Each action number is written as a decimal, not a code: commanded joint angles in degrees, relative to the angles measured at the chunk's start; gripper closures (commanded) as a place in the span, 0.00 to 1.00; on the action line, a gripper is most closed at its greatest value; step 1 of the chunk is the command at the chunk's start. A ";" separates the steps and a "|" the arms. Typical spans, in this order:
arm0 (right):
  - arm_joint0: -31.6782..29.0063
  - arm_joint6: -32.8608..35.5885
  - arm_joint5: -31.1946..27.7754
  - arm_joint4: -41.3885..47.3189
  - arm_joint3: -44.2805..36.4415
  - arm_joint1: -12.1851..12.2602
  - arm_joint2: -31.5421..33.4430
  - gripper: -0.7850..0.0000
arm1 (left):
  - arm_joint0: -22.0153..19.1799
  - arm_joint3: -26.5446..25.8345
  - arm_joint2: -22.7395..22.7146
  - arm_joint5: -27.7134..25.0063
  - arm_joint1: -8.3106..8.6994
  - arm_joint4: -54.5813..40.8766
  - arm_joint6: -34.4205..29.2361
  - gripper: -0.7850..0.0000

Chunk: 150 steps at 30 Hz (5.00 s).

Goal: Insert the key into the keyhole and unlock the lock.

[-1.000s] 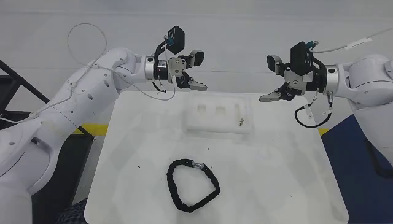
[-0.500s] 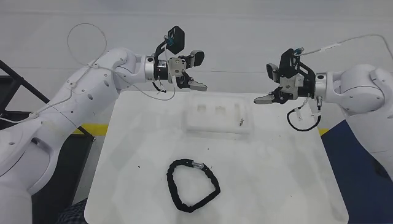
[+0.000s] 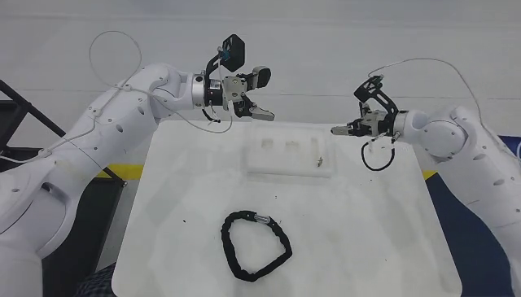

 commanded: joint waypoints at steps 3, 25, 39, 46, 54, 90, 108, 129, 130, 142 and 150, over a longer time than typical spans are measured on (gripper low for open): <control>1.42 5.79 4.72 6.59 3.58 -2.06 -3.25 0.00 | 0.00 0.00 0.00 0.00 0.00 0.00 0.00 0.00; 6.12 8.58 21.46 13.03 19.78 -14.15 -16.20 0.00 | 0.00 0.00 0.00 0.00 0.00 0.00 0.00 0.00; 6.39 8.73 22.23 12.62 20.50 -15.51 -16.90 0.00 | 0.00 0.00 0.00 0.00 0.00 0.00 0.00 0.00; 6.39 8.73 22.23 12.62 20.50 -15.51 -16.90 0.00 | 0.00 0.00 0.00 0.00 0.00 0.00 0.00 0.00; 6.57 11.53 24.64 8.89 19.37 -17.08 -18.65 0.00 | 0.00 0.00 0.00 0.00 0.00 0.00 0.00 0.00; 9.33 13.31 26.68 1.26 31.90 -25.46 -21.04 0.70 | 0.00 0.00 0.00 0.00 0.00 0.00 0.00 0.00; 9.88 14.20 30.41 -3.69 33.98 -27.60 -20.70 1.00 | 0.00 0.00 0.00 0.00 0.00 0.00 0.00 0.00; 10.42 16.90 28.77 -3.47 24.46 -23.90 -11.13 1.00 | 0.00 0.00 0.00 0.00 0.00 0.00 0.00 0.00; 10.04 17.19 28.20 -2.74 23.31 -23.36 -9.95 1.00 | 0.00 0.00 0.00 0.00 0.00 0.00 0.00 0.00; -1.19 23.20 20.97 4.56 3.17 -15.10 8.78 1.00 | 0.00 0.00 0.00 0.00 0.00 0.00 0.00 0.00; -10.62 27.35 12.03 19.63 -1.73 -11.82 21.13 1.00 | 0.00 0.00 0.00 0.00 0.00 0.00 0.00 0.00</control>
